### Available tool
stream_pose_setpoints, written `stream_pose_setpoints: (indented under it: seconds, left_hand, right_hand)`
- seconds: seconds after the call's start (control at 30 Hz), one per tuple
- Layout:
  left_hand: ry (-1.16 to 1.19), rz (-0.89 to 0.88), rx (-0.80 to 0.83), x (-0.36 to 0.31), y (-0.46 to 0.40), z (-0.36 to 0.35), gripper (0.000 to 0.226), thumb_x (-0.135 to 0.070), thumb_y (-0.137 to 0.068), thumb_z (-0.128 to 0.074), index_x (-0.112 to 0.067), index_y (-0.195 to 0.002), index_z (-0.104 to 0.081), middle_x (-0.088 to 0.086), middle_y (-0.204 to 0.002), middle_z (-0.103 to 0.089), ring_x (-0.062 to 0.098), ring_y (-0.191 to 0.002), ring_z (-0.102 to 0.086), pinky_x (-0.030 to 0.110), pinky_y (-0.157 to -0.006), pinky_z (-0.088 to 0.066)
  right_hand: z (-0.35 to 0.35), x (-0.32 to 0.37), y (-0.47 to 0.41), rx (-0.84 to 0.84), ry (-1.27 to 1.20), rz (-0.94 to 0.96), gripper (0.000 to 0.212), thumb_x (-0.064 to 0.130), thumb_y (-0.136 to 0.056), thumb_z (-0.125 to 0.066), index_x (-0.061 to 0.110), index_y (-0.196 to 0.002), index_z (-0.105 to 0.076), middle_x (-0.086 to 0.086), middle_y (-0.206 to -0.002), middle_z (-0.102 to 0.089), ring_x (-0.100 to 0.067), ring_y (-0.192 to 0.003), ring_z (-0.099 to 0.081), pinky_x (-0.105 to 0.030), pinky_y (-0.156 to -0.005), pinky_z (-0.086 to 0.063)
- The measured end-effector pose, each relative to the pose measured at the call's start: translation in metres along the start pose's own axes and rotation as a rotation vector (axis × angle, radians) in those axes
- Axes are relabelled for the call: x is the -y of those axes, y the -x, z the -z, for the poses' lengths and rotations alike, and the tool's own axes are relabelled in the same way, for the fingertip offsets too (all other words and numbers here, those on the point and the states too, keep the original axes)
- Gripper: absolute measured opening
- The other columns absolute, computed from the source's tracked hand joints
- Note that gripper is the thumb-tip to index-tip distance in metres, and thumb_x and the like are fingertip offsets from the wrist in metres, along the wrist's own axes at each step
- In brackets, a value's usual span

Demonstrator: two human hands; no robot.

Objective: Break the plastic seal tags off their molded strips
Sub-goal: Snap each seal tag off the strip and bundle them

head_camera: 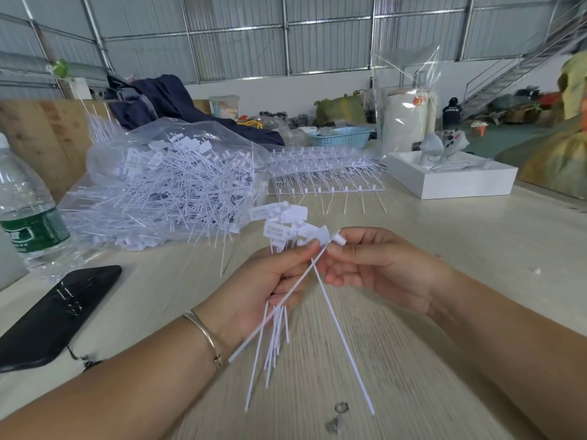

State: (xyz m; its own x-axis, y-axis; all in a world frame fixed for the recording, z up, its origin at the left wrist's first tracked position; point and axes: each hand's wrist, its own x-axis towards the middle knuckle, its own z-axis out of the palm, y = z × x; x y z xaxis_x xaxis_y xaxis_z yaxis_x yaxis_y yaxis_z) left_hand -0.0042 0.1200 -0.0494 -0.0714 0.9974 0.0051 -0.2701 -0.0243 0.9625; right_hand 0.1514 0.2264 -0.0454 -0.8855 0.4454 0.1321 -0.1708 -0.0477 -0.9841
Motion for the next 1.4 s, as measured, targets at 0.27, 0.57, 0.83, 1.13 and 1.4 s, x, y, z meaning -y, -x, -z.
stream_pose_setpoints:
  seconds: [0.27, 0.57, 0.83, 1.13, 1.4]
  left_hand:
    - [-0.145, -0.015, -0.048, 0.005, 0.001, -0.003, 0.024, -0.032, -0.087, -0.063, -0.011, -0.077, -0.060, -0.003, -0.059, -0.041, 0.005, -0.043, -0.025, 0.016, -0.037, -0.017]
    - [-0.120, 0.089, -0.005, 0.008, 0.001, -0.012, 0.046, -0.042, -0.098, -0.046, -0.008, -0.080, -0.071, 0.007, -0.070, -0.064, 0.017, -0.061, -0.066, 0.024, -0.054, -0.052]
    - [0.023, 0.178, -0.072, 0.001, -0.003, -0.005, 0.024, -0.040, -0.078, -0.066, -0.021, -0.071, -0.052, -0.008, -0.055, -0.017, 0.002, -0.036, -0.015, 0.015, -0.032, -0.013]
    - [0.253, -0.226, -0.406, -0.021, -0.009, 0.002, 0.035, -0.004, -0.086, -0.056, -0.021, -0.065, -0.033, -0.008, -0.051, -0.022, 0.004, -0.037, -0.017, 0.016, -0.032, -0.015]
    - [-0.207, -0.435, -0.622, -0.009, -0.004, -0.025, 0.026, -0.008, -0.093, -0.046, -0.010, -0.067, -0.048, 0.003, -0.057, -0.041, 0.010, -0.050, -0.035, 0.022, -0.048, -0.029]
  right_hand:
    - [-0.001, 0.001, 0.000, -0.026, 0.043, -0.022, 0.019, 0.020, -0.076, -0.072, 0.008, -0.091, -0.068, -0.013, -0.083, -0.071, -0.018, -0.066, -0.065, -0.029, -0.072, -0.052]
    - [-0.007, -0.002, 0.000, -0.129, 0.262, 0.066, 0.023, 0.027, -0.078, -0.071, 0.005, -0.079, -0.065, -0.004, -0.056, -0.055, -0.012, -0.052, -0.047, -0.018, -0.052, -0.040]
    - [-0.015, -0.007, -0.005, -0.268, 0.504, 0.115, 0.040, 0.020, -0.081, -0.074, 0.007, -0.114, -0.056, -0.006, -0.069, -0.062, -0.011, -0.060, -0.056, -0.023, -0.063, -0.048]
    - [-0.037, -0.016, -0.002, 0.038, 0.160, -0.175, 0.092, 0.029, -0.068, -0.078, 0.011, -0.146, -0.033, -0.006, -0.112, -0.068, -0.015, -0.096, -0.067, -0.035, -0.091, -0.051]
    - [-0.054, -0.013, 0.005, 0.188, 0.277, -0.101, 0.006, 0.002, -0.092, -0.059, 0.007, -0.090, -0.057, -0.009, -0.071, -0.063, -0.018, -0.060, -0.057, -0.024, -0.059, -0.045]
